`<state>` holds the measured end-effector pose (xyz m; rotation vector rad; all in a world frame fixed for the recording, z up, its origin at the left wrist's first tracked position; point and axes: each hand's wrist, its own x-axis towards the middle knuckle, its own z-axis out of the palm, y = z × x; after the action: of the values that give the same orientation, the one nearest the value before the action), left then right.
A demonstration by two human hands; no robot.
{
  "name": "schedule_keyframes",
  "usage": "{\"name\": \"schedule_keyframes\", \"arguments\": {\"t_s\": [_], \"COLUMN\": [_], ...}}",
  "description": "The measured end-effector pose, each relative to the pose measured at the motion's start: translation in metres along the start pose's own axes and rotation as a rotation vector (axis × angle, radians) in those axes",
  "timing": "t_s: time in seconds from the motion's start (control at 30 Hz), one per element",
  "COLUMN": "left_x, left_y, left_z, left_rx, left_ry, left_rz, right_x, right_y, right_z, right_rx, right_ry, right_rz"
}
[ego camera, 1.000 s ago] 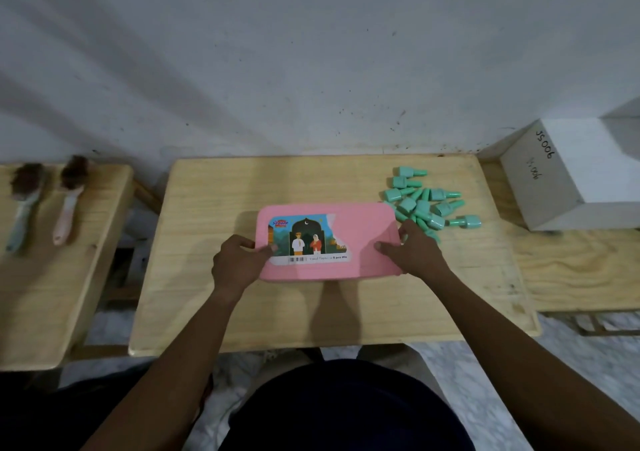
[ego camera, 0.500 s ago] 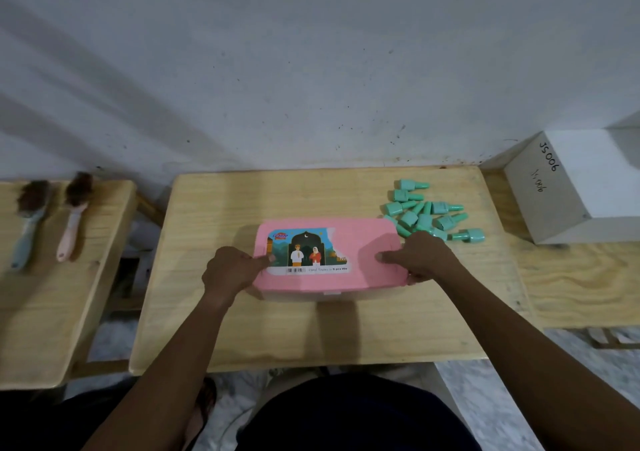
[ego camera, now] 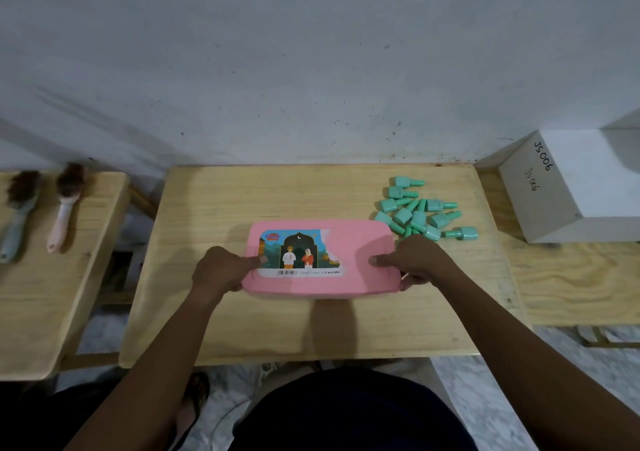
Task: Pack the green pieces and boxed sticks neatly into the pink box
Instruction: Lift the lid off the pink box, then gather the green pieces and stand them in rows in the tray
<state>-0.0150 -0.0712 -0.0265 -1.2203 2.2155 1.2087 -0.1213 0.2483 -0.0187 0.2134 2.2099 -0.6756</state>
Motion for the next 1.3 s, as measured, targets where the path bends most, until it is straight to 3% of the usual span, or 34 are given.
{"name": "schedule_keyframes", "arguments": {"t_s": [0.2,0.43,0.57,0.93,1.3], "left_x": [-0.006,-0.007,0.002,0.092,0.119], "left_y": [0.011,0.029,0.055,0.101,0.086], "left_z": [-0.008,-0.018,-0.019,-0.002,0.03], "left_rx": [-0.184,-0.39,-0.427,-0.077,0.031], "left_ry": [-0.158,-0.118,-0.049,0.11,0.13], "left_rz": [0.003,0.069,0.178,0.22,0.231], "right_x": [-0.013,-0.024,-0.013,0.073,0.115], "right_y": [-0.002,-0.021,-0.043,-0.088,-0.074], "right_z": [-0.014,-0.038,-0.05,-0.037,-0.013], "right_rx": [0.148,0.419,0.427,0.247,0.073], "right_ry": [-0.059,0.016,0.119,0.323,0.379], "right_rz": [0.001,-0.08,-0.128,-0.118,-0.083]}}
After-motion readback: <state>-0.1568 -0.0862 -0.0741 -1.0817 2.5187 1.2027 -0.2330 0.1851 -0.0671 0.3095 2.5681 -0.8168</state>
